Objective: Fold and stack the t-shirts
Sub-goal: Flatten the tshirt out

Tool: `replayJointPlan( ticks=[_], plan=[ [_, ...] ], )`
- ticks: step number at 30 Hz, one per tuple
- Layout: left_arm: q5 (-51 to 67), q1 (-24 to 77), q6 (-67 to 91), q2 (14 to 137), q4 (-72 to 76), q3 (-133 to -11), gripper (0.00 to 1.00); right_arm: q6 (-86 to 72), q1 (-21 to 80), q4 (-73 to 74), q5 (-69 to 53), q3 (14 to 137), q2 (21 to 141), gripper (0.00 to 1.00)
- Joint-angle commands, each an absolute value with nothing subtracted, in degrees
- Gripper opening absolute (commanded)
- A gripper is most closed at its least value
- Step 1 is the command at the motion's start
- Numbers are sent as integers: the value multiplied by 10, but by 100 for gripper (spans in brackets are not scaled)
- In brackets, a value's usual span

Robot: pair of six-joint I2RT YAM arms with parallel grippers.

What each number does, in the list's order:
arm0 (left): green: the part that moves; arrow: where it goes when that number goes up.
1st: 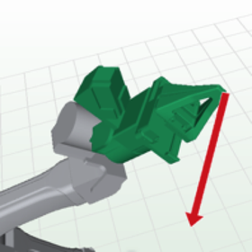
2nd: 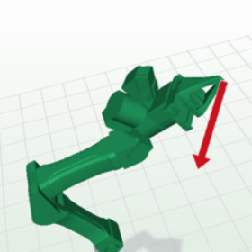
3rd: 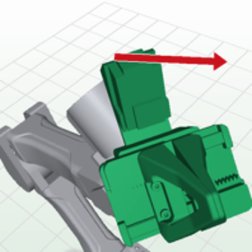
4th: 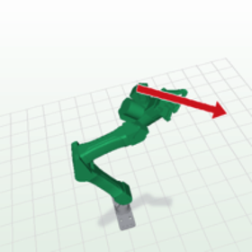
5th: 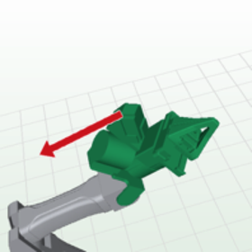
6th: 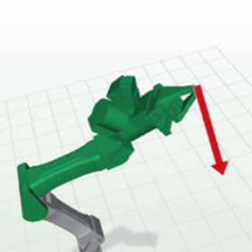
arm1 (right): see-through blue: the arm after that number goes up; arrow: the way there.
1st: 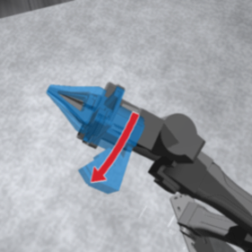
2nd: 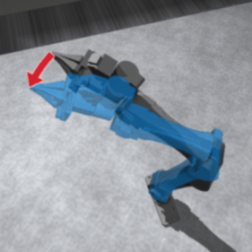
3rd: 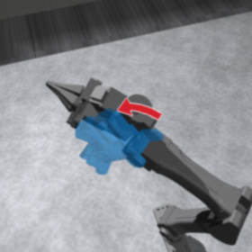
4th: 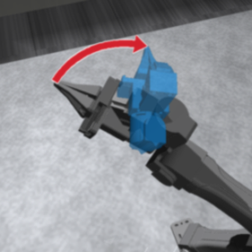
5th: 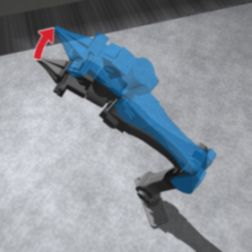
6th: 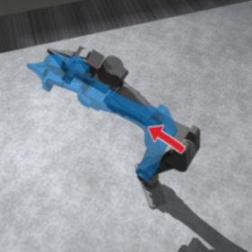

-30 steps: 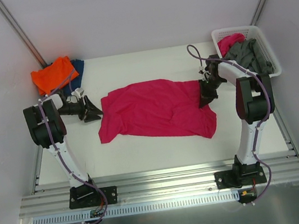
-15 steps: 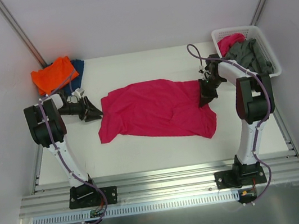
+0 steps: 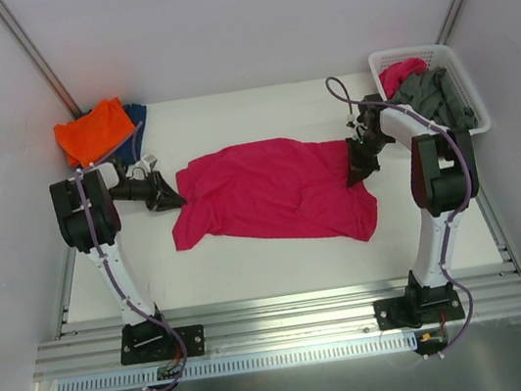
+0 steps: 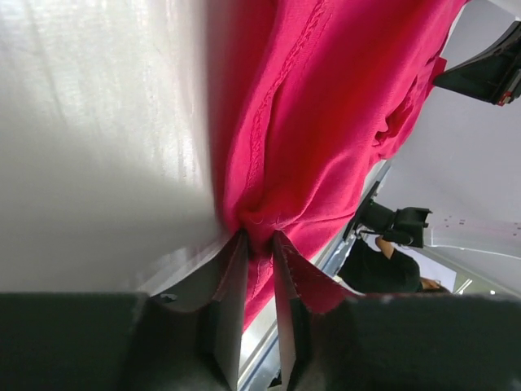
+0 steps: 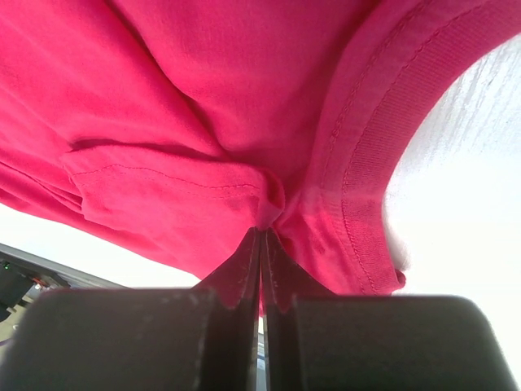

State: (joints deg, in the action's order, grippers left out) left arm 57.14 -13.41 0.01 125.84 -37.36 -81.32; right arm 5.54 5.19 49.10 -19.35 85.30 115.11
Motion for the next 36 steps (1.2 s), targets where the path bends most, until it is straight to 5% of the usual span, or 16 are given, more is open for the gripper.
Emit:
replayJointPlan(
  ticks=[1,10,16,36],
  plan=[
    [599,-127,-1,1258,-381,-831,13,55,52,500,-185,870,1134,0],
    [586,-129,-2,1231,-381,-820,18,51,51,497,-190,874,1137,1],
    [578,-139,-1,1205,-382,-809,0,49,51,497,-194,885,1142,1],
    [497,-153,-85,1071,-474,-867,0,54,1,483,-206,985,1092,1]
  ],
)
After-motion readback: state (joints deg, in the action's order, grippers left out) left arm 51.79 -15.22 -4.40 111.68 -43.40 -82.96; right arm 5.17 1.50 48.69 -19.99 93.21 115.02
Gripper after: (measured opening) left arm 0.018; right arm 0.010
